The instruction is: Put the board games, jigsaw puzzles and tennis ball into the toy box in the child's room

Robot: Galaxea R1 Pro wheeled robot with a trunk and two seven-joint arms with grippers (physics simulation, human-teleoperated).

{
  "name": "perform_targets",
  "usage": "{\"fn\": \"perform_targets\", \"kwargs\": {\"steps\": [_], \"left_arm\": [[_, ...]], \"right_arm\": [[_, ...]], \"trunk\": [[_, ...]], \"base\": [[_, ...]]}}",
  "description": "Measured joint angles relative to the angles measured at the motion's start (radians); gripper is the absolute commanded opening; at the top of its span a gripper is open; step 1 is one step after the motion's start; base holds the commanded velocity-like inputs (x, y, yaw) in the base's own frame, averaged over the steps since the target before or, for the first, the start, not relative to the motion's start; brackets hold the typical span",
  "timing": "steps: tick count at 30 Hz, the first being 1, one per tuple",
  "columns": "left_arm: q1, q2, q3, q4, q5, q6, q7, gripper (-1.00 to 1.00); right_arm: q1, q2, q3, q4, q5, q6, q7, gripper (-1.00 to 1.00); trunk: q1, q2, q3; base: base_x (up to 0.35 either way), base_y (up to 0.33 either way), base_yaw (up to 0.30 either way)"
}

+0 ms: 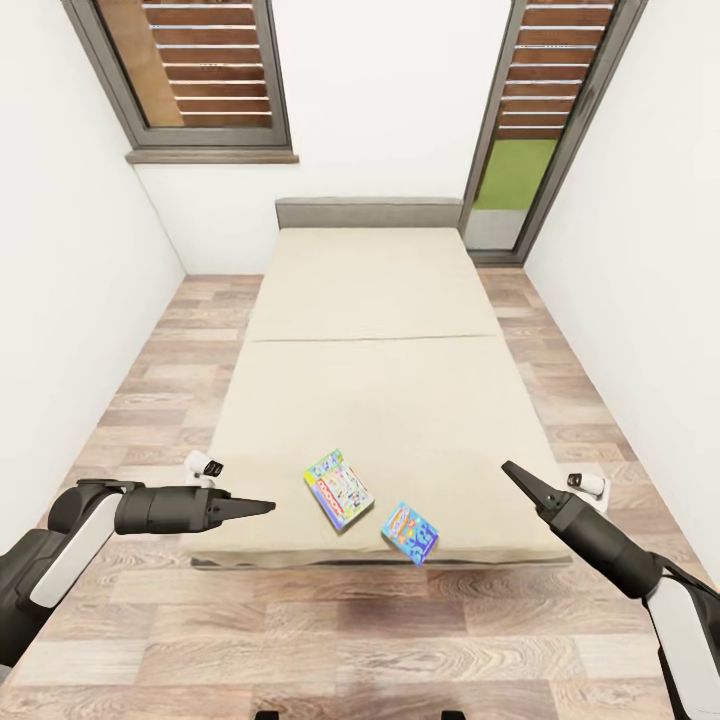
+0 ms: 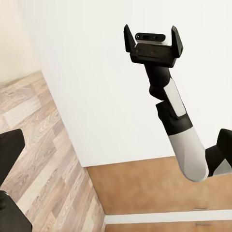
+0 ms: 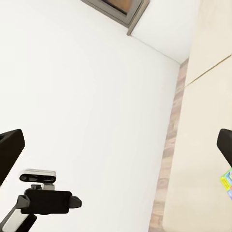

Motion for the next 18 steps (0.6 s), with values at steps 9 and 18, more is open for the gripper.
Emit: {"fn": "perform_targets", "kwargs": {"steps": [9, 18], "left_arm": [[0.000, 0.000, 0.000, 0.000, -0.001, 0.001, 0.000, 1.00], [0.000, 0.000, 0.000, 0.000, -0.002, 0.001, 0.001, 1.00]], "right_arm": [[0.000, 0.002, -0.001, 0.000, 0.000, 0.000, 0.003, 1.00], [0.000, 0.003, 0.000, 0.000, 0.000, 0.000, 0.003, 1.00]], "trunk": [[0.000, 0.000, 0.015], [0.000, 0.000, 0.030]], "base": [[0.000, 0.000, 0.000], [0.000, -0.024, 0.000]]}}
